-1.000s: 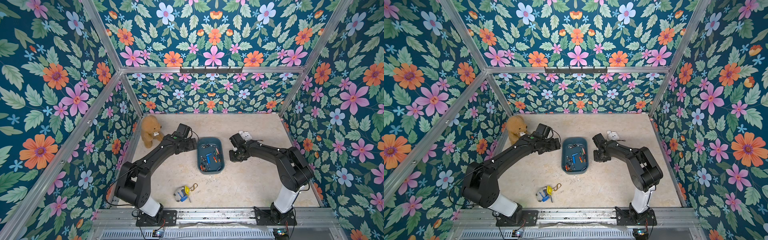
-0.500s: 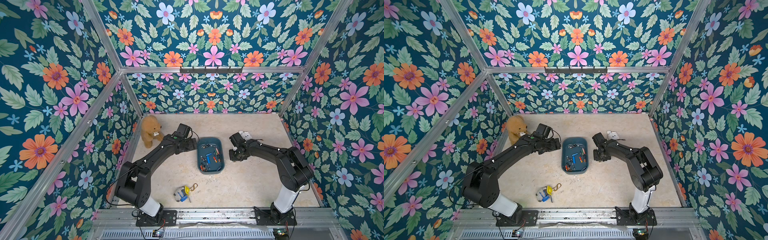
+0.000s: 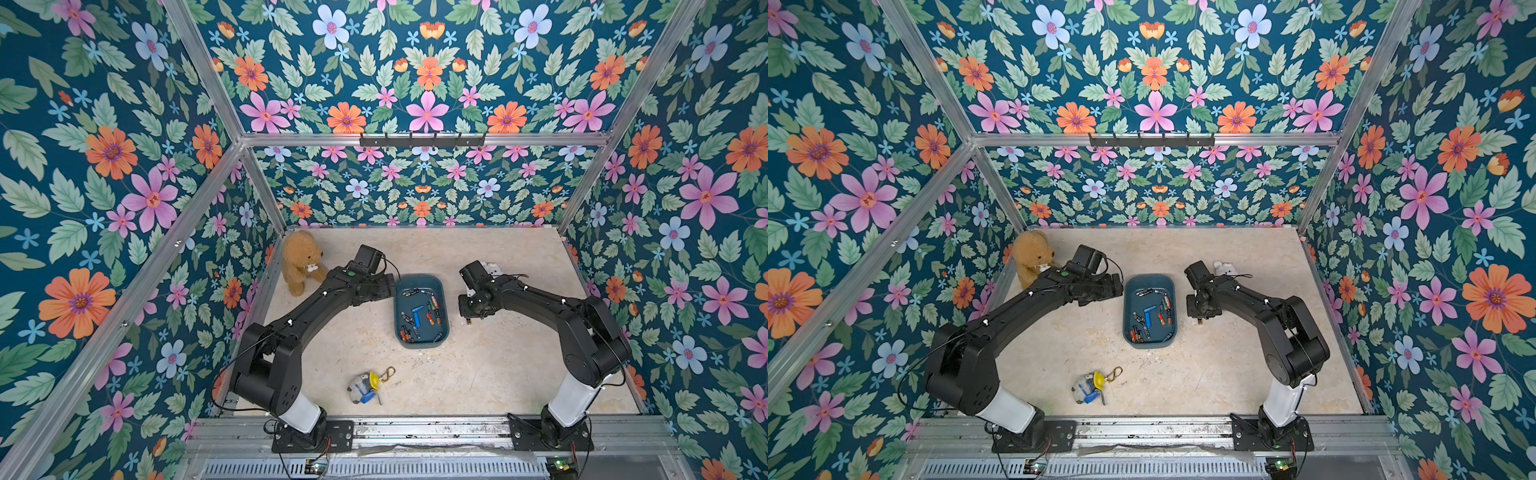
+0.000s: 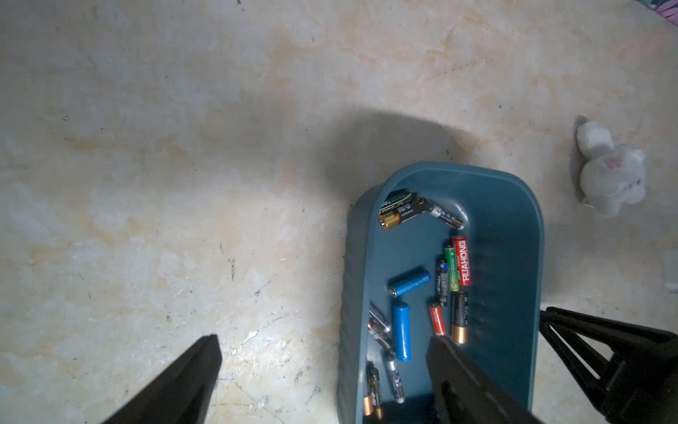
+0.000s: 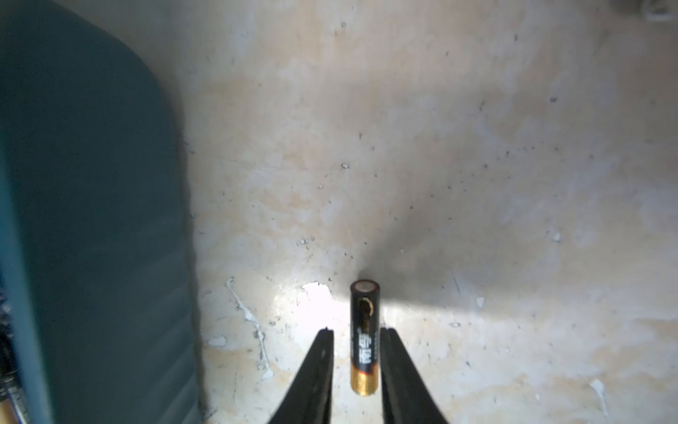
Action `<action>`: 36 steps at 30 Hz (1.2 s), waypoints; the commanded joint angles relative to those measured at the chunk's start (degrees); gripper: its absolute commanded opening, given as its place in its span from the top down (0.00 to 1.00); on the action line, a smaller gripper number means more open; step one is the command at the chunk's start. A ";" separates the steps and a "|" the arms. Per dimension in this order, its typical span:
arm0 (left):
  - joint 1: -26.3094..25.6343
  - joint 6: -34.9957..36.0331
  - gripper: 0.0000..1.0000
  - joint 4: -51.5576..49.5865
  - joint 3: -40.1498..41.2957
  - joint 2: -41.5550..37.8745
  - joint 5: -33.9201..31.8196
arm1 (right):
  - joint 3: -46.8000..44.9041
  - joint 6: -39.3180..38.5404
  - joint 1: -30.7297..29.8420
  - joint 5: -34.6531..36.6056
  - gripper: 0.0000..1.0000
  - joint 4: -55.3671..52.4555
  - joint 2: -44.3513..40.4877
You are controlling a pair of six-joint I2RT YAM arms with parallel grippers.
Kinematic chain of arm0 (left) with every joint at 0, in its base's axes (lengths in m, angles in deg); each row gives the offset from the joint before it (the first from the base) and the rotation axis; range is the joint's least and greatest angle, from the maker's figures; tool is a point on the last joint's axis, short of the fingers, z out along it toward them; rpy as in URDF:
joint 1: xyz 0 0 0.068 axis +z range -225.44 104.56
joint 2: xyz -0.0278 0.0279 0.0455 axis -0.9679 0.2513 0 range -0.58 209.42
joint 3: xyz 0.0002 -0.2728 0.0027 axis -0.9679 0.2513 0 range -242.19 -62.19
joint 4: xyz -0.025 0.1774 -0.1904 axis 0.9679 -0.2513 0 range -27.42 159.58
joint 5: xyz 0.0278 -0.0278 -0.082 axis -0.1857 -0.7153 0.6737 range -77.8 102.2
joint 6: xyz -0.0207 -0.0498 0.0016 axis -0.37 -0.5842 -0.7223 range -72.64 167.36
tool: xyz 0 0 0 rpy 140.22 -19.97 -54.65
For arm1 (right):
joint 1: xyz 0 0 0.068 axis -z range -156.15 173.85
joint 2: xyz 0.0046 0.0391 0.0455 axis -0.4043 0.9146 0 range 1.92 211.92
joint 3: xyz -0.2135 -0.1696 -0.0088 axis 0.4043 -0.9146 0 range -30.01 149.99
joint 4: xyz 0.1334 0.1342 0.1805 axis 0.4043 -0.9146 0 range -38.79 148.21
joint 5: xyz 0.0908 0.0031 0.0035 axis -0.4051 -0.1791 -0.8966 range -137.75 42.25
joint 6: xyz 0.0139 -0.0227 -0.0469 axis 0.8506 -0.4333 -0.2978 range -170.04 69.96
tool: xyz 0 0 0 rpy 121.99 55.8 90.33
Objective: Take the batteries out of the storage box
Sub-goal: Place the battery at the center of the board, then pick up the battery from the storage box.
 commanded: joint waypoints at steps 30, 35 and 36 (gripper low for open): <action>-13.54 -0.48 0.23 -5.27 -14.04 15.10 -4.03 | 0.83 -0.84 1.84 0.43 0.71 -3.09 -4.03; -14.66 -0.70 0.35 -6.11 -15.33 17.91 -3.92 | 0.27 -0.91 1.98 0.25 0.71 -2.82 -4.11; -14.78 -0.68 0.37 -6.26 -15.42 18.29 -3.94 | 0.27 -0.88 1.98 0.23 0.71 -2.78 -4.06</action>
